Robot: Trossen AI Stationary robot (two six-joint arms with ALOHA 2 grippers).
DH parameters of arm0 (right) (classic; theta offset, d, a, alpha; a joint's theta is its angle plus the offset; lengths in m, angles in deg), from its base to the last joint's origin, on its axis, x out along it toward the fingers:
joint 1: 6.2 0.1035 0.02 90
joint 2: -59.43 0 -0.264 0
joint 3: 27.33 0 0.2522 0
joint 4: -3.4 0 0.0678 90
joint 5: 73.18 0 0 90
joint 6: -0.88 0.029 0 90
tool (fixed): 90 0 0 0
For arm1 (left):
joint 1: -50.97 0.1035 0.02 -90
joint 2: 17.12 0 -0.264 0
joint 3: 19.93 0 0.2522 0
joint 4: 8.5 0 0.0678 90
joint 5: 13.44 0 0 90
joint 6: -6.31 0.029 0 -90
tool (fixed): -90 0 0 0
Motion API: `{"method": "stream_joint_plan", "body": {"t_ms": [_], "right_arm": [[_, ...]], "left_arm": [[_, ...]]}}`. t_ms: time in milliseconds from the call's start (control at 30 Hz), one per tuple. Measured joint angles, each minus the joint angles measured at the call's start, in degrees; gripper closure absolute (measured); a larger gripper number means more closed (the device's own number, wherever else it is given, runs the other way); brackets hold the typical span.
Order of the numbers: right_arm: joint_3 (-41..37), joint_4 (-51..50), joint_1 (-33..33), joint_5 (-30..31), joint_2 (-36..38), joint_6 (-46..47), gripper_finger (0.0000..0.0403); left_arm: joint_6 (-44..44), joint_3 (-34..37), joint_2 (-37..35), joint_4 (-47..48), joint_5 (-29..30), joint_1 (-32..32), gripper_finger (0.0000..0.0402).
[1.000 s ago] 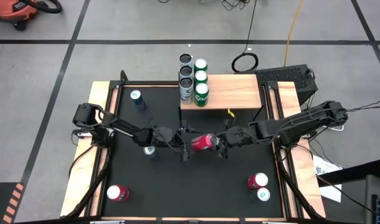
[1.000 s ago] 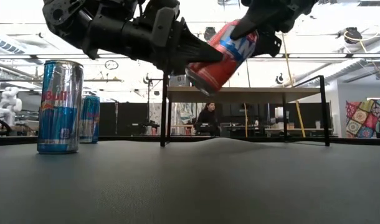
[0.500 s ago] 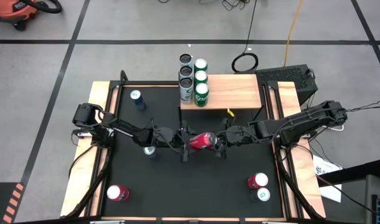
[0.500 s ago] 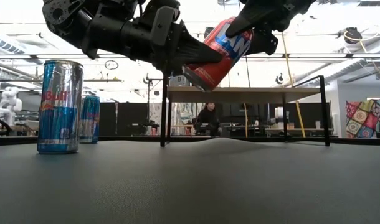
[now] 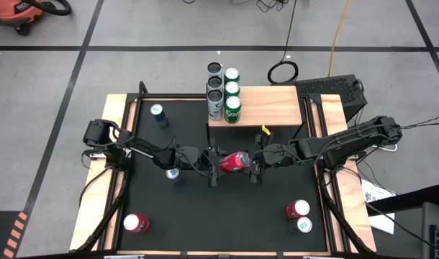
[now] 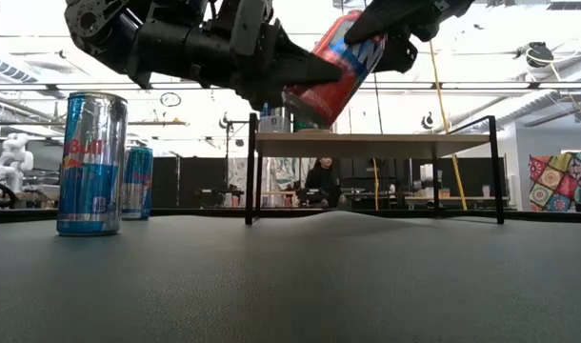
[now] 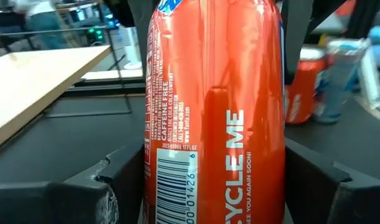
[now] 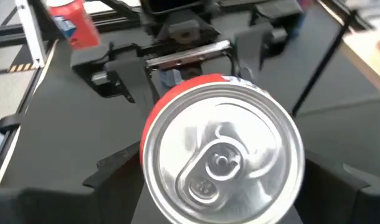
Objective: Place canned beverage on shelf
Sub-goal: Put the top red soda can on the shelf
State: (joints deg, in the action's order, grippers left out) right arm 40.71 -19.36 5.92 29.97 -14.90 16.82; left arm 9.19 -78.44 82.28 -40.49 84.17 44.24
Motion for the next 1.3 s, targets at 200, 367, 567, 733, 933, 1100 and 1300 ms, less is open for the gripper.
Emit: {"method": "stream_joint_plan", "body": {"t_ms": [200,367,567,733,933,1100,1300], "right_arm": [[0.1,5.0,0.1,-0.8,-0.5,-4.8,0.0050],[0.1,8.1,0.5,0.2,-0.6,-6.3,0.0057],[0.1,9.3,0.8,0.1,-0.9,-6.6,0.0096],[0.0,14.3,0.8,0.3,-2.8,-7.6,0.0100],[0.0,17.3,0.8,0.2,-4.9,-9.2,0.0094],[0.0,18.8,0.8,0.1,-5.2,-10.2,0.0117],[0.0,18.6,0.8,0.1,-5.3,-10.3,0.0127]], "left_arm": [[-2.4,1.0,0.1,-5.0,-7.0,0.8,0.0119],[-4.3,5.1,0.0,-14.1,-9.5,1.6,0.0120],[-5.6,7.6,0.0,-19.9,-10.3,1.5,0.0120],[-5.5,7.6,0.3,-20.5,-11.3,1.5,0.0120],[-5.3,7.6,0.4,-19.8,-12.2,1.4,0.0121],[-5.1,7.4,0.4,-19.9,-12.4,1.4,0.0121],[-5.2,7.4,0.4,-19.6,-12.3,1.4,0.0121]]}}
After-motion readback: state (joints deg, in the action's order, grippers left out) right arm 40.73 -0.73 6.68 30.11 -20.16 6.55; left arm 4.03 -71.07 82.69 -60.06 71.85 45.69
